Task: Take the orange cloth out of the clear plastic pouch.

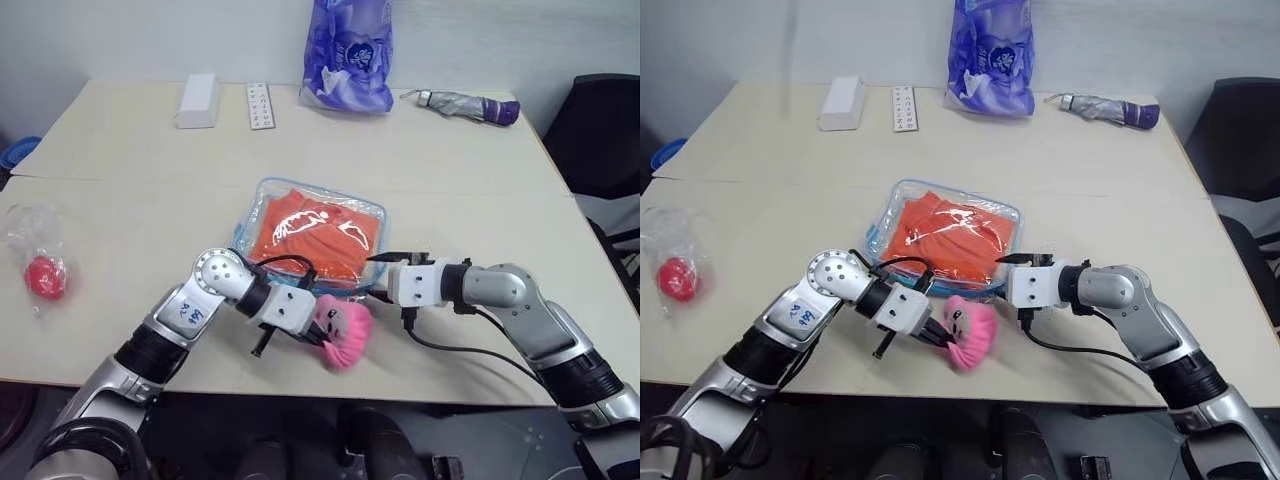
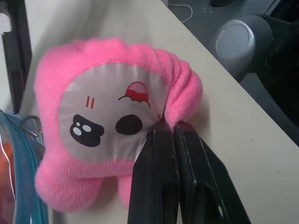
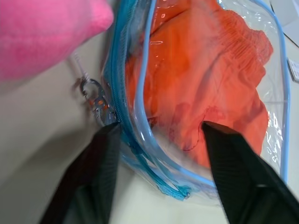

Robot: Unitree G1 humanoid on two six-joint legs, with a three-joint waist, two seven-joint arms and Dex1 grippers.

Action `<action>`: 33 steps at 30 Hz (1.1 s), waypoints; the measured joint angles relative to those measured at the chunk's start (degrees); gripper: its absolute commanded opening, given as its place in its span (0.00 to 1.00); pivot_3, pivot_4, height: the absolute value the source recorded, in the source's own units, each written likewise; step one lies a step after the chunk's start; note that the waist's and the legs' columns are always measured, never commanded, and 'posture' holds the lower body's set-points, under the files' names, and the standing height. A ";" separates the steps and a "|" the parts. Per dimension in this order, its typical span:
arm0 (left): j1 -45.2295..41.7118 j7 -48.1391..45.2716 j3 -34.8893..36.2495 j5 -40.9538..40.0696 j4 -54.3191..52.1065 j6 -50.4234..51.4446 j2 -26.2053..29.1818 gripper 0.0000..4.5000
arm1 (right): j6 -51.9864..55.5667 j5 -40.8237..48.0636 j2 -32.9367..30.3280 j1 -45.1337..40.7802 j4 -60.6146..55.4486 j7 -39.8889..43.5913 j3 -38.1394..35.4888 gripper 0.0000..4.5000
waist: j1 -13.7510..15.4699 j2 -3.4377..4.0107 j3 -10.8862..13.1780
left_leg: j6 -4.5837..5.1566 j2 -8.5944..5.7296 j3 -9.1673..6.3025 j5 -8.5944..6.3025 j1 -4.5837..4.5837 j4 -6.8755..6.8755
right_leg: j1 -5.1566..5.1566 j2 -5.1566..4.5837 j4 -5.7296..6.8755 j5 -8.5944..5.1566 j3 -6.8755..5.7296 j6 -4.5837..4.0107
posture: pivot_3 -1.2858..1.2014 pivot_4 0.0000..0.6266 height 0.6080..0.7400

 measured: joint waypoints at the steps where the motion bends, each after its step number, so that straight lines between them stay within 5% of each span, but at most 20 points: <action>1: 0.30 0.05 0.22 -0.03 -0.45 0.28 0.44 0.00 | -0.41 -0.18 0.00 -0.25 0.29 0.13 -0.01 0.31 | -0.04 0.00 0.00 | 0.00 0.01 -0.01 0.00 0.00 0.00 | 0.00 0.00 0.00 0.00 0.00 0.00 | 0.52 0.24 1.00; 5: 1.88 0.75 1.81 0.01 -1.34 0.73 2.50 0.00 | -2.55 -0.24 -0.10 -0.39 1.75 1.44 -0.25 0.01 | -0.49 0.01 0.00 | -0.02 0.03 0.01 0.01 0.02 -0.01 | -0.01 0.01 0.03 -0.01 0.01 -0.01 | 0.52 0.24 1.00; 11: 3.88 1.97 7.05 -0.04 -0.60 0.16 8.92 0.00 | -4.88 -0.15 -2.08 -0.33 2.16 2.69 -0.87 0.01 | -0.45 0.03 0.02 | -0.04 0.04 -0.01 0.02 0.03 0.00 | -0.05 -0.01 0.05 -0.02 0.00 -0.03 | 0.52 0.24 1.00; 22: 8.64 5.32 27.29 -3.07 14.95 1.32 24.57 0.00 | -9.95 3.75 -10.36 8.49 0.93 3.79 -10.81 0.01 | -0.32 0.09 0.06 | 0.03 0.03 -0.20 -0.03 0.02 -0.05 | -0.17 -0.09 -0.09 -0.02 -0.24 -0.03 | 0.52 0.24 1.00; 33: 10.77 6.40 27.99 -3.42 14.01 0.97 21.43 0.00 | -8.25 4.69 -9.46 9.55 -0.22 2.95 -11.66 0.01 | -0.27 0.09 0.06 | 0.06 0.01 -0.12 -0.05 0.02 -0.05 | -0.16 -0.12 -0.03 -0.01 -0.21 -0.02 | 0.52 0.24 1.00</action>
